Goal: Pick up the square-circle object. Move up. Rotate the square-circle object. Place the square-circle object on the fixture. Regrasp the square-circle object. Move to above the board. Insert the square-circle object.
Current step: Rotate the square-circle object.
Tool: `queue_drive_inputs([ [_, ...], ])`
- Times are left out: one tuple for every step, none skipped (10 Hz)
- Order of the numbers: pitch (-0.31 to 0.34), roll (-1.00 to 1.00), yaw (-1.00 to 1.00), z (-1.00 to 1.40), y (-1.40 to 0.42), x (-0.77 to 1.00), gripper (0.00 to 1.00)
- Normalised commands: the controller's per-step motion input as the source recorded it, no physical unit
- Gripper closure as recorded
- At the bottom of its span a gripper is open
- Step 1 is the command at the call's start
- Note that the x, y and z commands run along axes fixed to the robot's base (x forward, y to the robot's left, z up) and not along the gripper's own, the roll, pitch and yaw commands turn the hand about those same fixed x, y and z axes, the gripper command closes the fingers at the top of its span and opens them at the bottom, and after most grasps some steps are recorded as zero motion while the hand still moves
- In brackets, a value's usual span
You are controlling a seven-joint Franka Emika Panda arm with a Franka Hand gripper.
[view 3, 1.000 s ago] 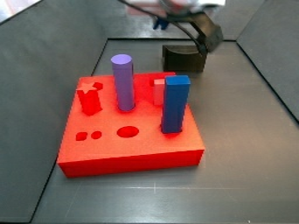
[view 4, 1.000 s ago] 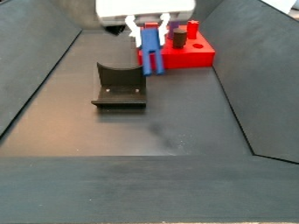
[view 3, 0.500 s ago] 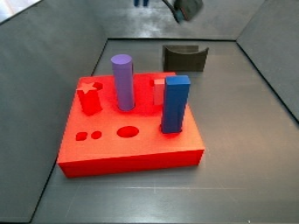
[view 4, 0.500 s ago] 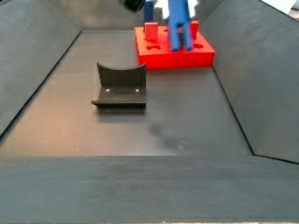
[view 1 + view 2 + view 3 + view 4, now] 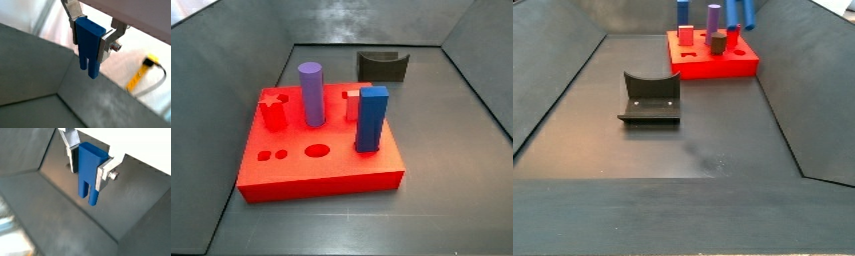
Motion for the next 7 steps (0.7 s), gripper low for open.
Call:
queue_drive_inputs([
  [-0.042,-0.96,-1.0,-0.08,0.07,-0.04,1.0],
  [0.015,-0.94,-1.0,0.0,0.05,-0.09,1.0],
  [0.07,-0.93,-1.0,0.0,0.03,-0.06,1.0],
  [0.147,-0.92,-1.0,-0.02,0.02,0.01,1.0],
  [0.184,-0.91,-1.0,-0.02,0.01,0.02,1.0],
  [0.257,-0.9,-1.0,0.01,0.02,-0.01,1.0],
  [0.329,-0.91,-1.0,0.03,0.02,-0.03,1.0],
])
